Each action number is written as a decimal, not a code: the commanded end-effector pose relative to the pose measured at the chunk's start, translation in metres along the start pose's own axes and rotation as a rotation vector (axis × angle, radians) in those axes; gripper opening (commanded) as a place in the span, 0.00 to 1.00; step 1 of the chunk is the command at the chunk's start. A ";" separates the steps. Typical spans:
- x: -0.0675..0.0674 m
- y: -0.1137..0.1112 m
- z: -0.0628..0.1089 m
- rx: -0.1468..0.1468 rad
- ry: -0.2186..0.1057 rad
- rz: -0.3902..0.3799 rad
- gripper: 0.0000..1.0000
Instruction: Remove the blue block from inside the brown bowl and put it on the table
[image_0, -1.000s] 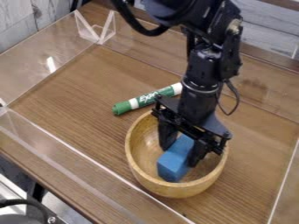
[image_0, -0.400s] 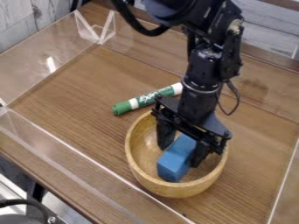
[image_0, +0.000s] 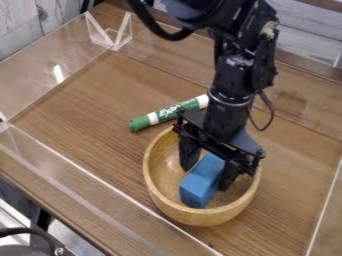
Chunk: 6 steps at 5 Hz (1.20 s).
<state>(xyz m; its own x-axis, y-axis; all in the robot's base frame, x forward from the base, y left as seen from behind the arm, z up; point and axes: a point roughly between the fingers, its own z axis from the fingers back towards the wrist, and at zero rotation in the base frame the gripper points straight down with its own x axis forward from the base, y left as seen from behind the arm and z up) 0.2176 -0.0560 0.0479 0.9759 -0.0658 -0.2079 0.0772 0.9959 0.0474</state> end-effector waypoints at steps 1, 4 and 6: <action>0.003 -0.001 0.016 -0.007 -0.069 -0.003 0.00; 0.003 -0.002 0.016 -0.008 -0.074 0.019 1.00; 0.002 -0.001 0.021 -0.005 -0.074 0.024 0.00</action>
<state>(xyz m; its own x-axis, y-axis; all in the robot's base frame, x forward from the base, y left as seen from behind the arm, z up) 0.2160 -0.0555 0.0541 0.9807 -0.0356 -0.1925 0.0468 0.9974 0.0539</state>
